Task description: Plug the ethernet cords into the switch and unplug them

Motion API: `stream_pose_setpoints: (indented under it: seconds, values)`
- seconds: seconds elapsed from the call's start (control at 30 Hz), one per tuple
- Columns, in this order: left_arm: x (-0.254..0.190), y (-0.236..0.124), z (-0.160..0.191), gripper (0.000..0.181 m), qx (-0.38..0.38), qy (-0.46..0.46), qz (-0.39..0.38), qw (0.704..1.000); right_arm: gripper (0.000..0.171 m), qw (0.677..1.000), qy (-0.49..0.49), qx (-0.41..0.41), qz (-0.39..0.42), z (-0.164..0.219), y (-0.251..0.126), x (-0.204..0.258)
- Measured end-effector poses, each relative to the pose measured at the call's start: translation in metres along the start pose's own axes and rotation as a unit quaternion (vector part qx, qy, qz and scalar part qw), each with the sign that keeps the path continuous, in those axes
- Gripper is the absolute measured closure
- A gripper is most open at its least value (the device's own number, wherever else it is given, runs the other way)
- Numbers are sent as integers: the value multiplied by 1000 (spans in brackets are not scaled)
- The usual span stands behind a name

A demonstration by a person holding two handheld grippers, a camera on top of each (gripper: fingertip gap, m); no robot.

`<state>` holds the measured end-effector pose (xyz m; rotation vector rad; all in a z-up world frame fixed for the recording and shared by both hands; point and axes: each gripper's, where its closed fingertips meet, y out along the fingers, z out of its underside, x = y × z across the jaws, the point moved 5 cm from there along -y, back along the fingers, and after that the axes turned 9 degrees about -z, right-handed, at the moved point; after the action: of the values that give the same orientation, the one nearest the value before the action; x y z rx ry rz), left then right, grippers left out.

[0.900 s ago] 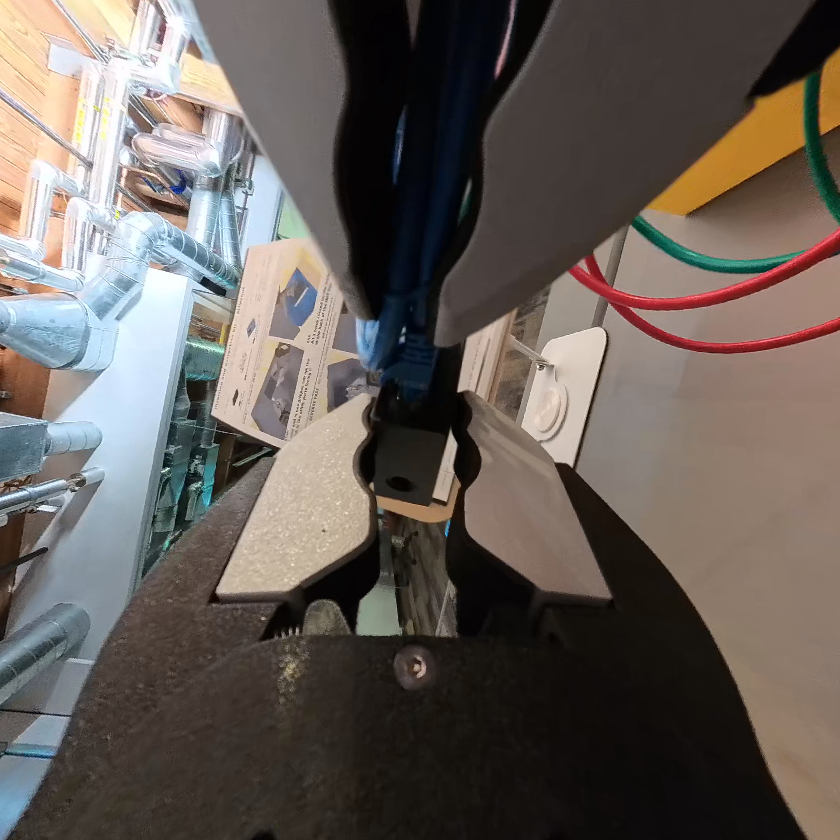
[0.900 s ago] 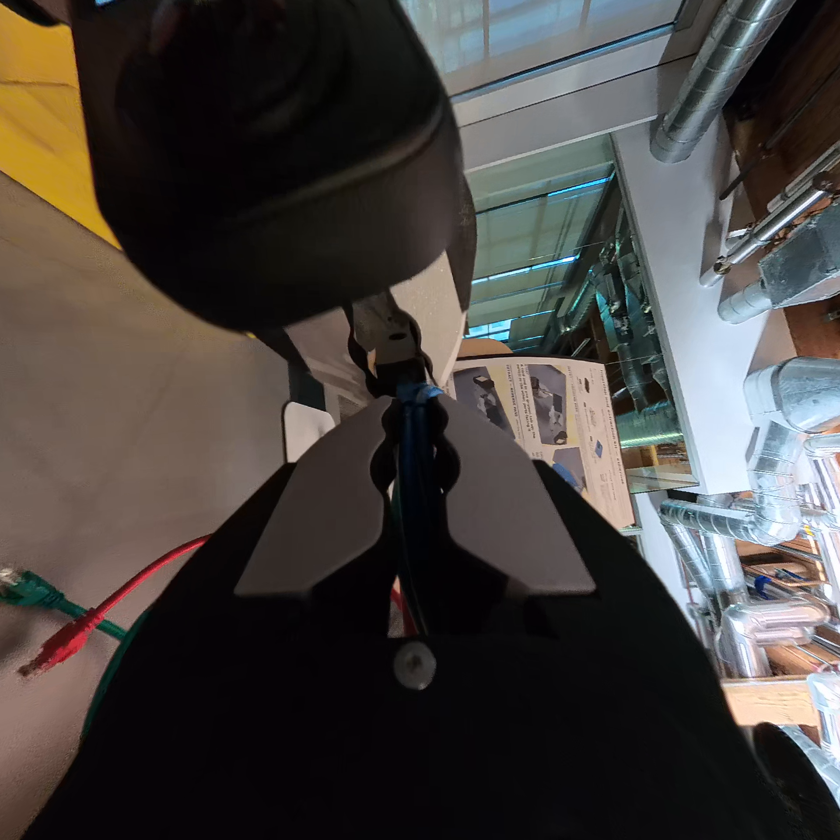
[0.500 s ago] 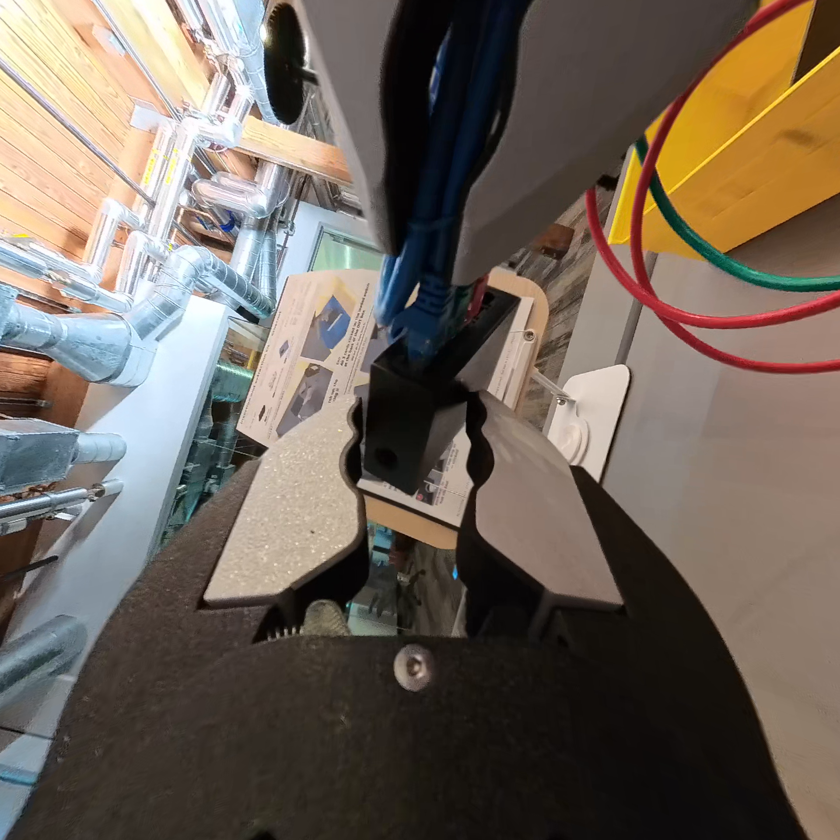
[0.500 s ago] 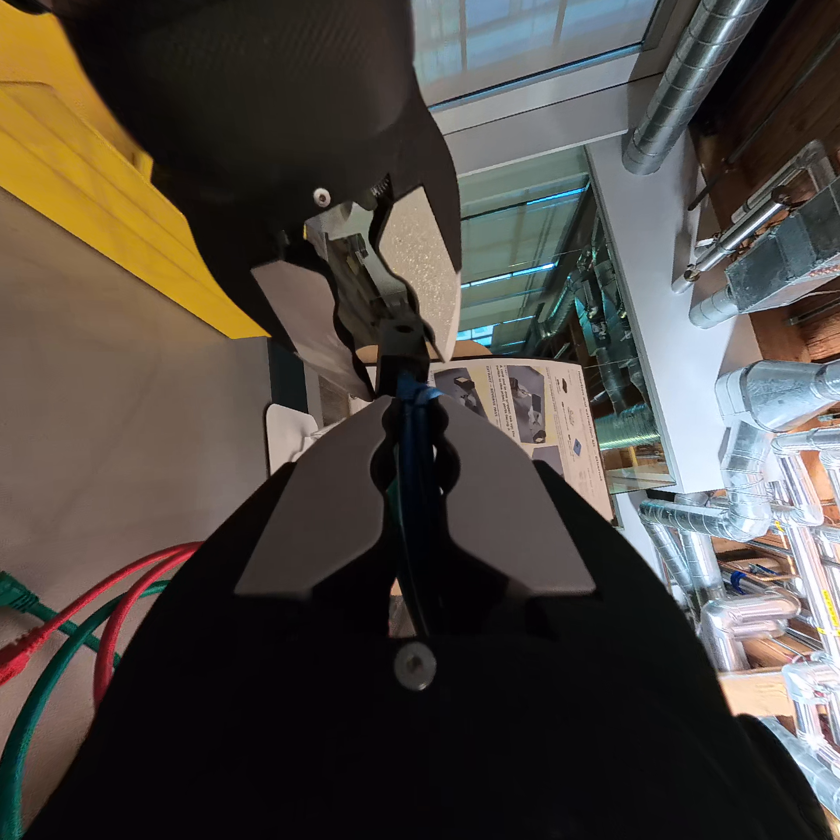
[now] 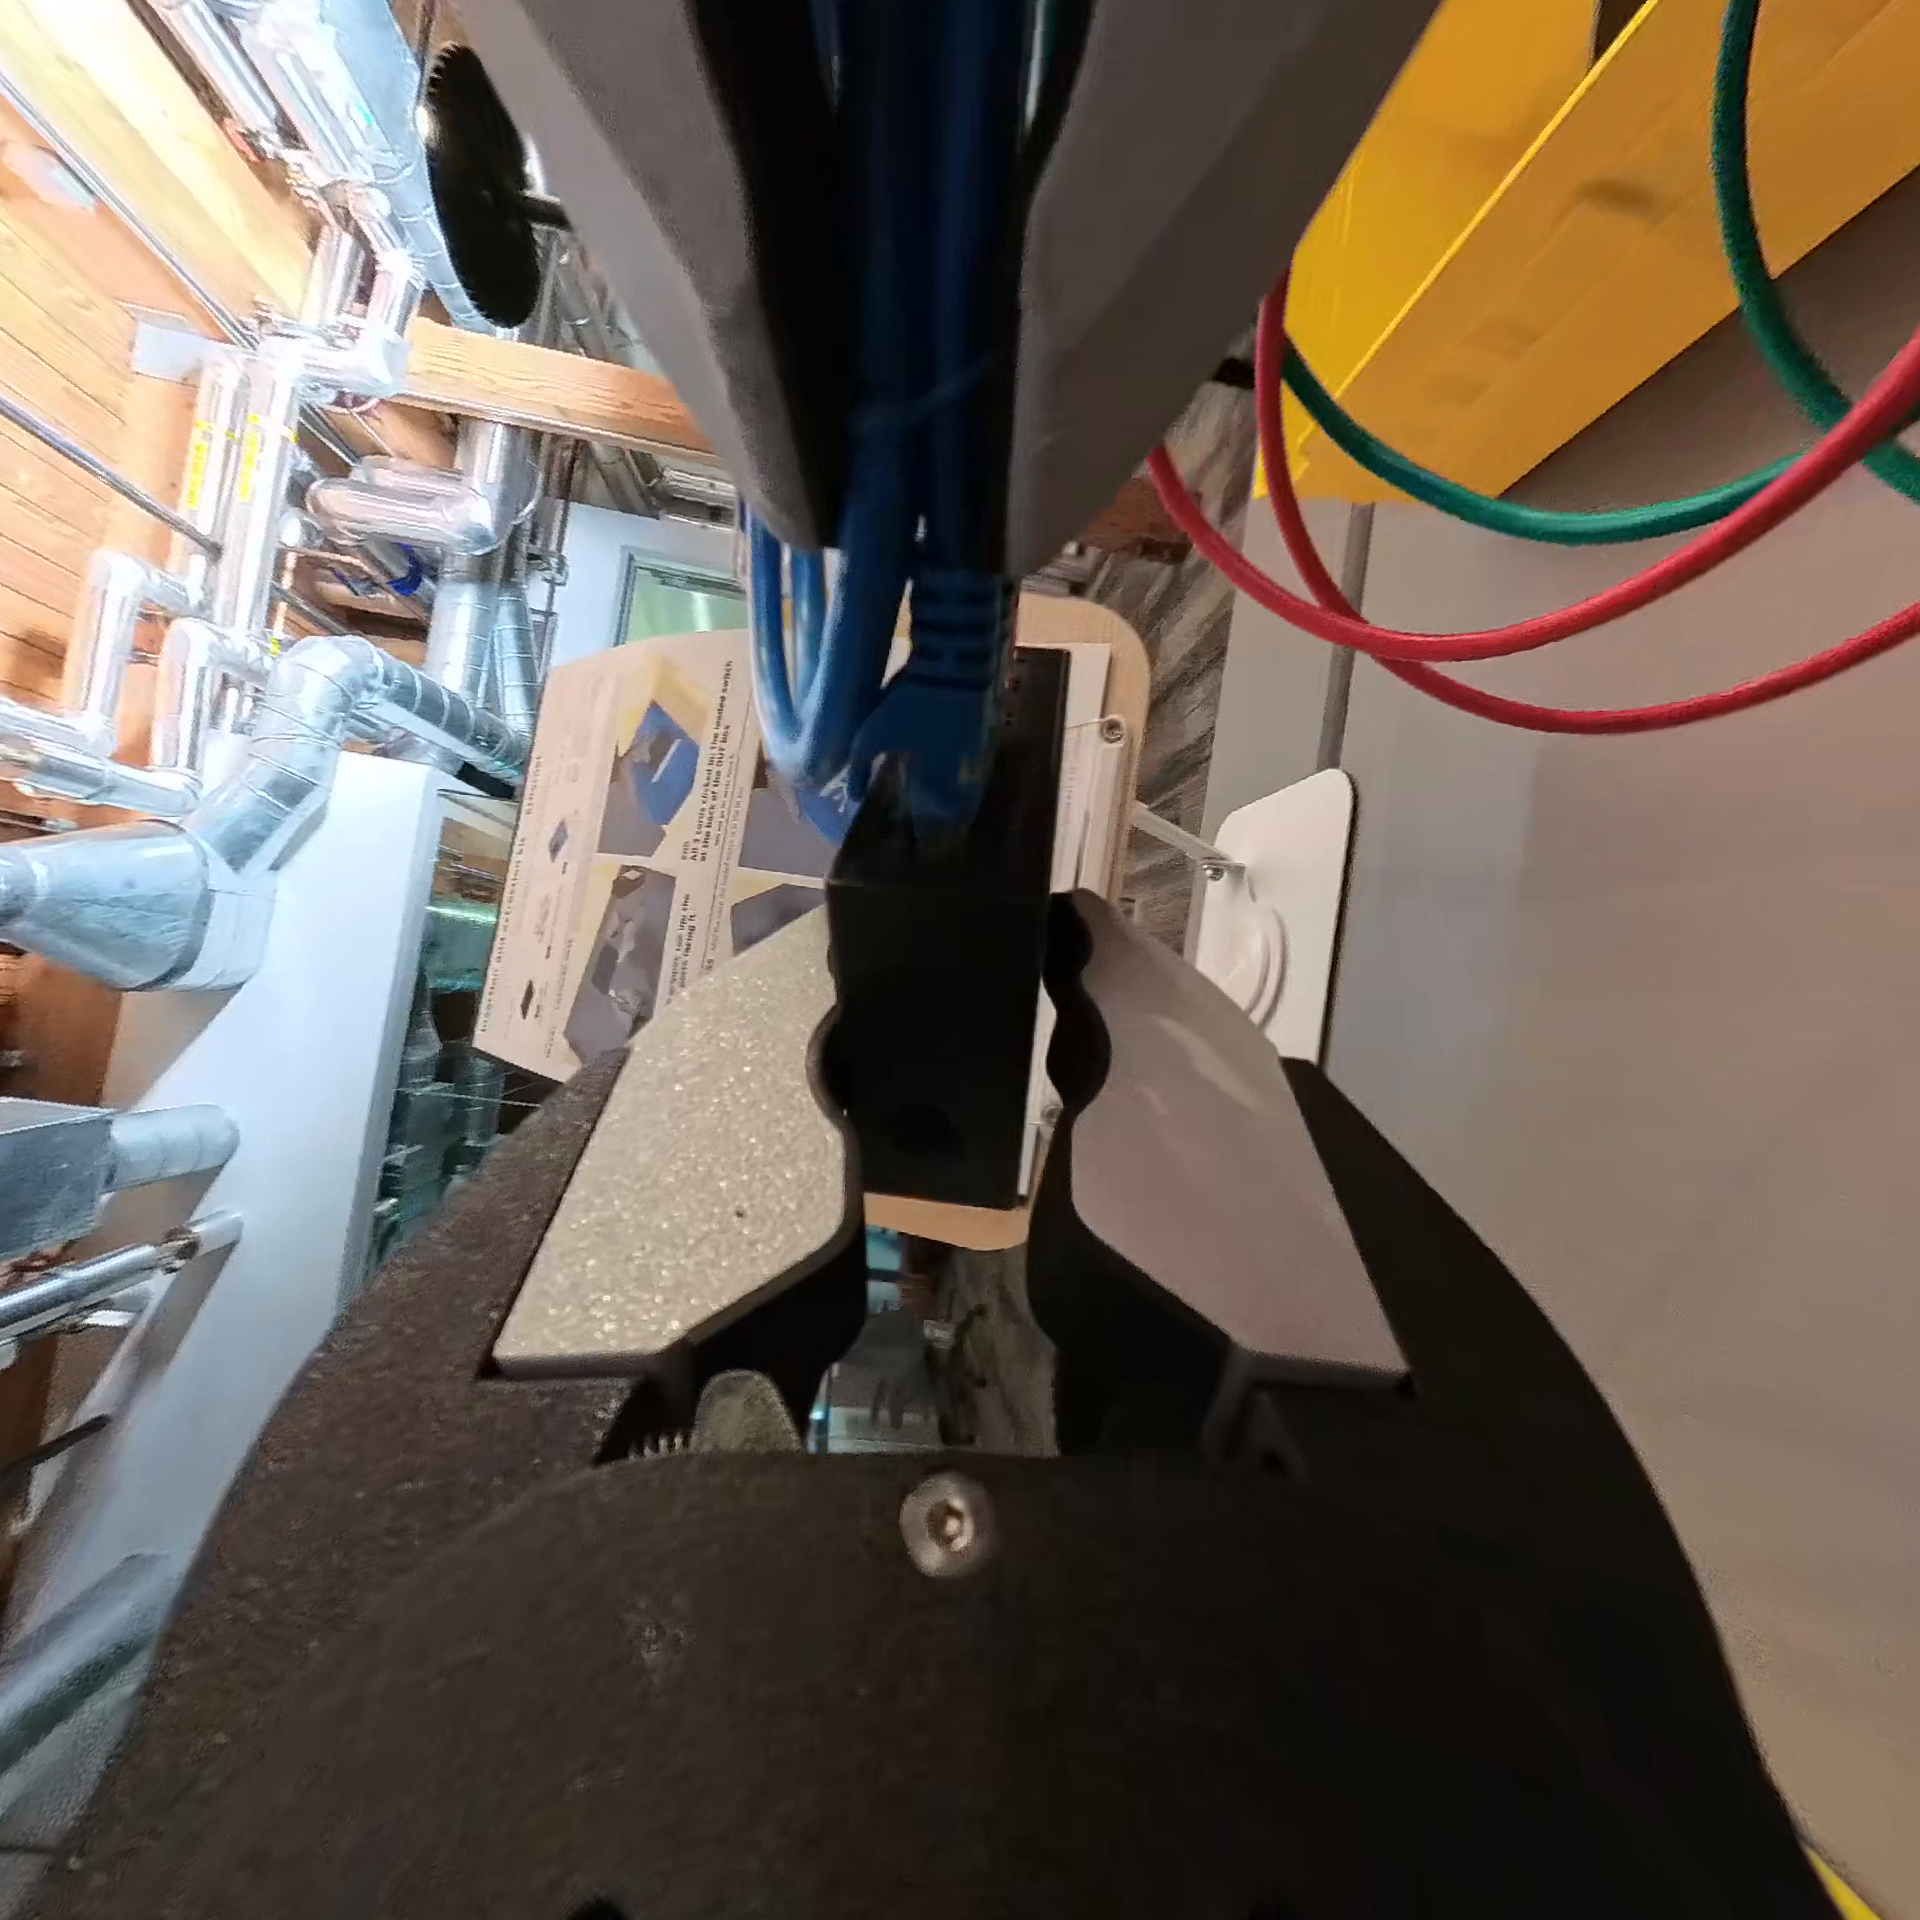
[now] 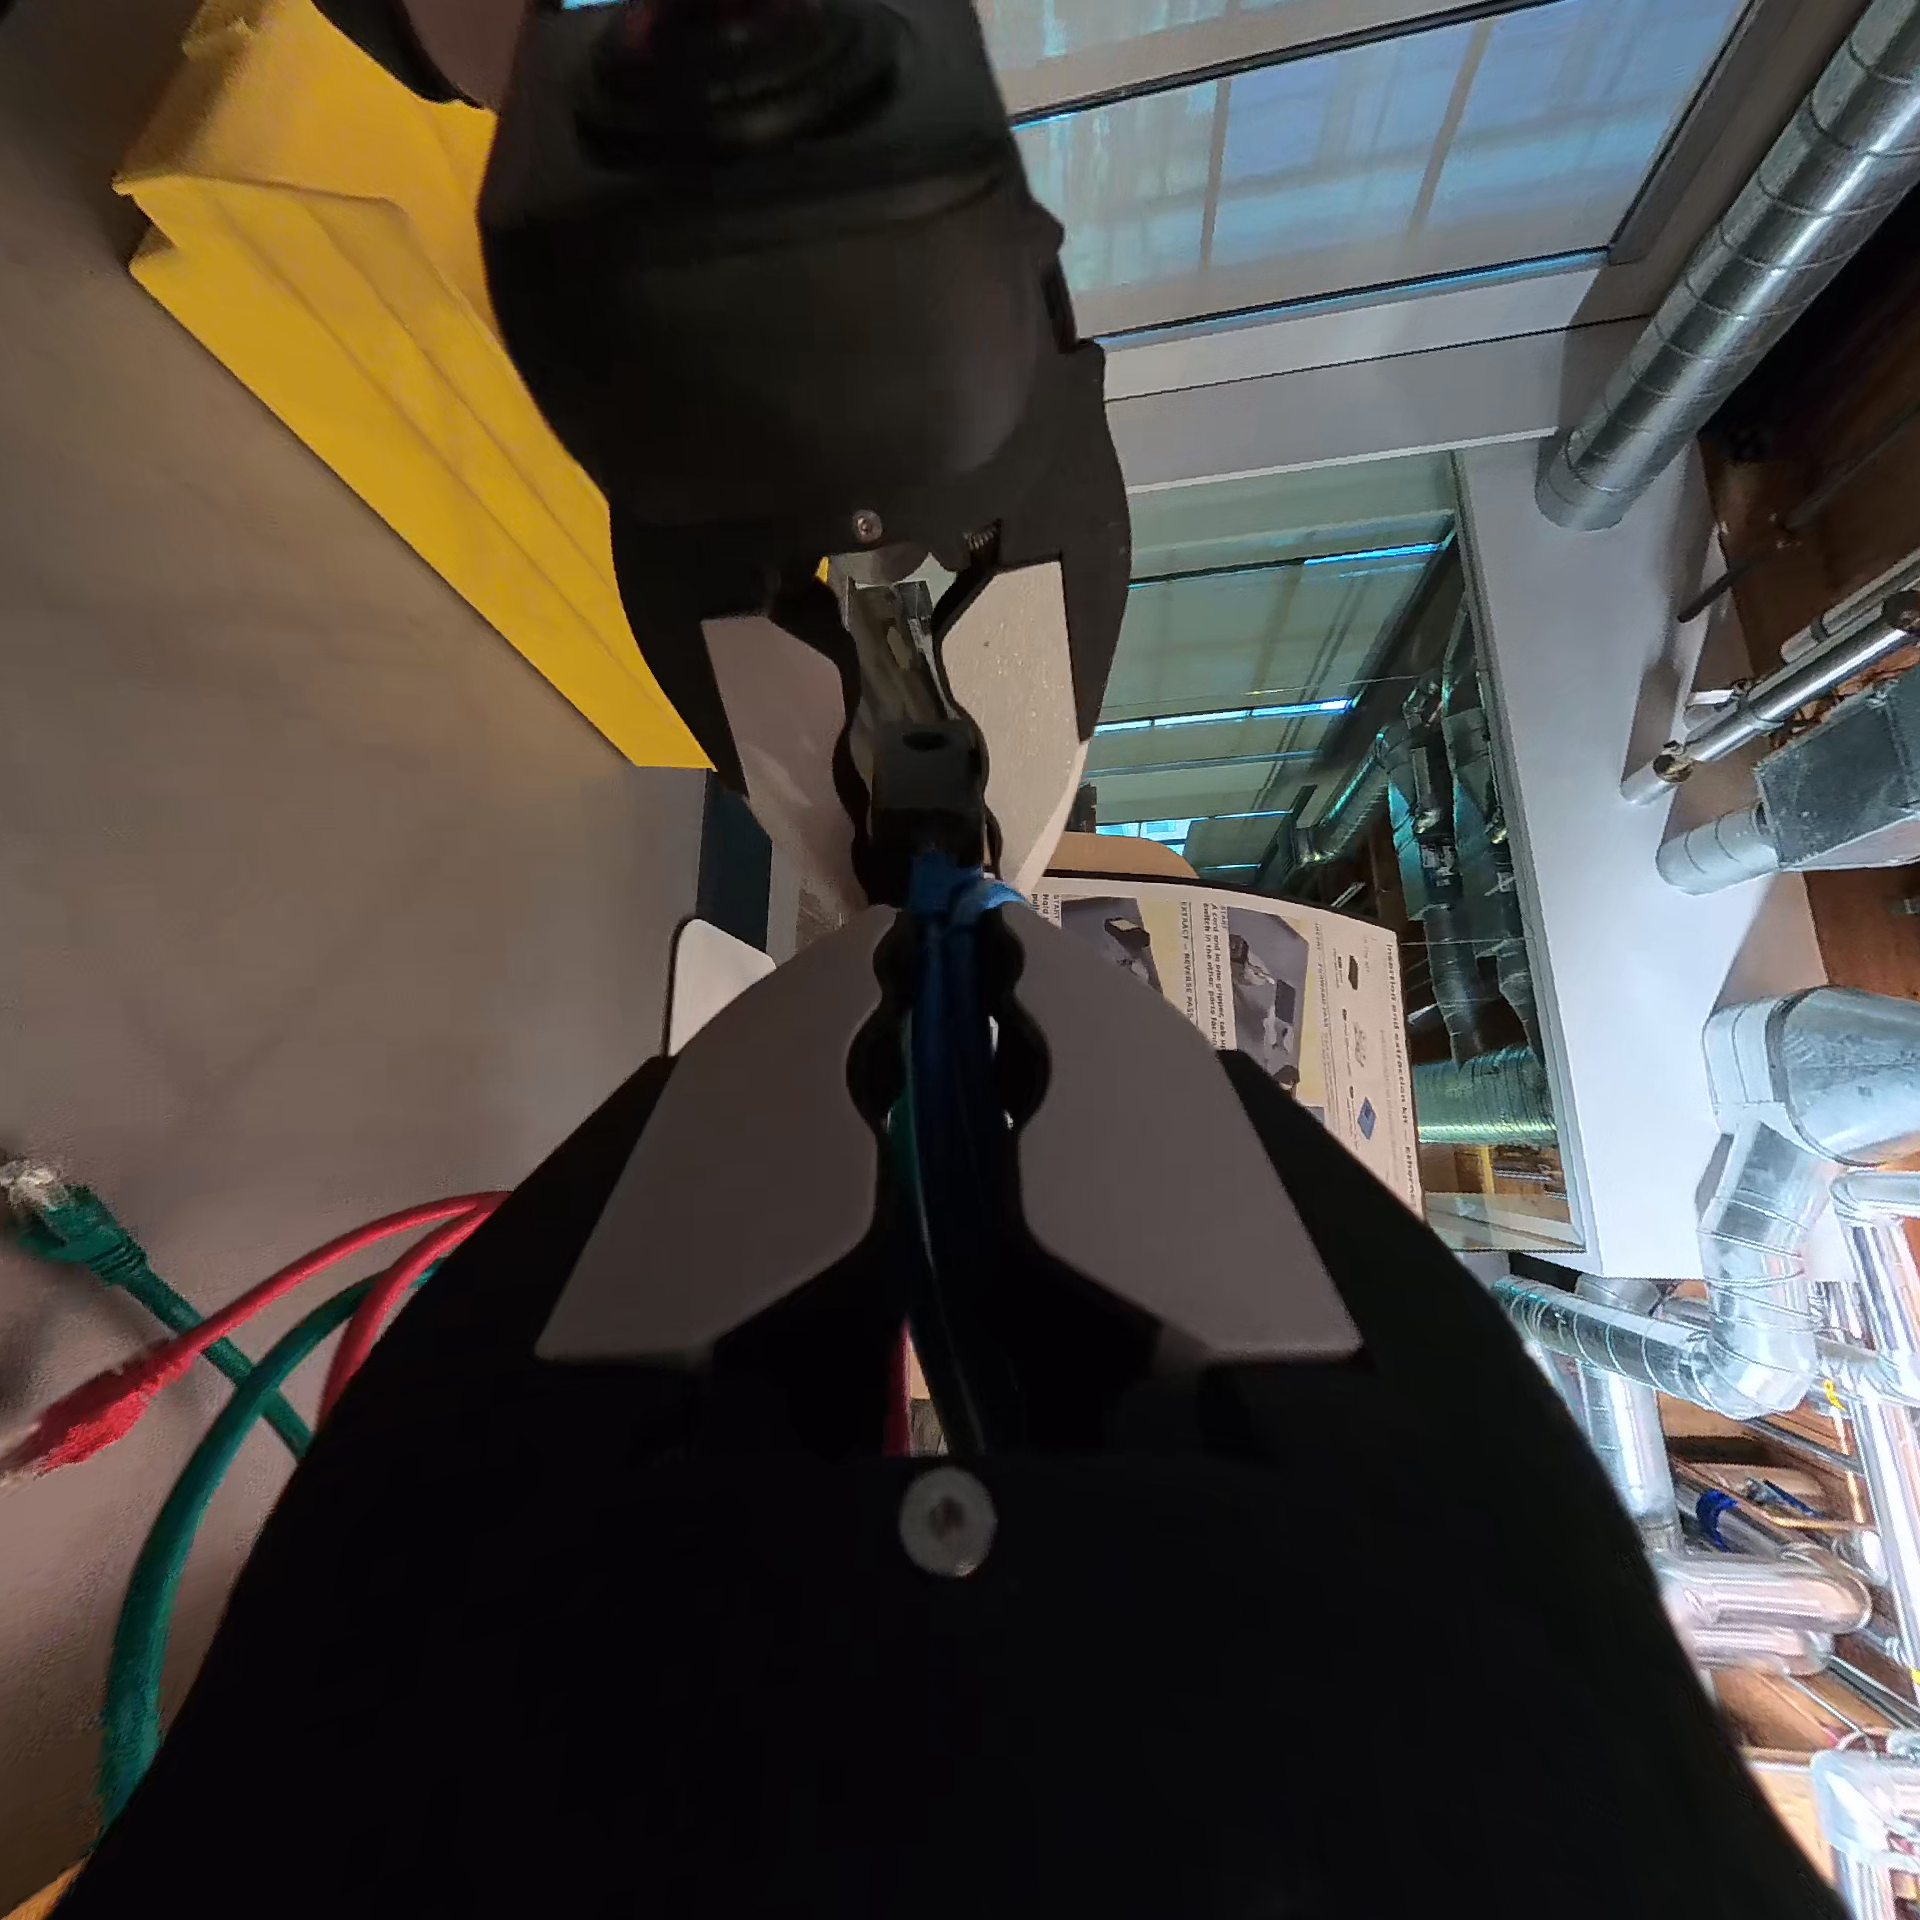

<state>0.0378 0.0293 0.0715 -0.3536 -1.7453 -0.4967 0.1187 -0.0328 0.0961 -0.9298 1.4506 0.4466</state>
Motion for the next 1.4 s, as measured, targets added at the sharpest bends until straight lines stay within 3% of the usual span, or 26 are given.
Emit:
stream_pose_setpoints:
  seconds: [0.57,0.87,1.4]
  values:
    - [5,5,6,152,60,29,-46,997,152,1000,-4,27,16,7,13,3]
    - [3,4,7,152,80,15,-30,996,151,996,-21,70,47,7,22,2]
    - [7,5,10,150,92,26,-30,995,154,994,-31,76,74,6,24,0]
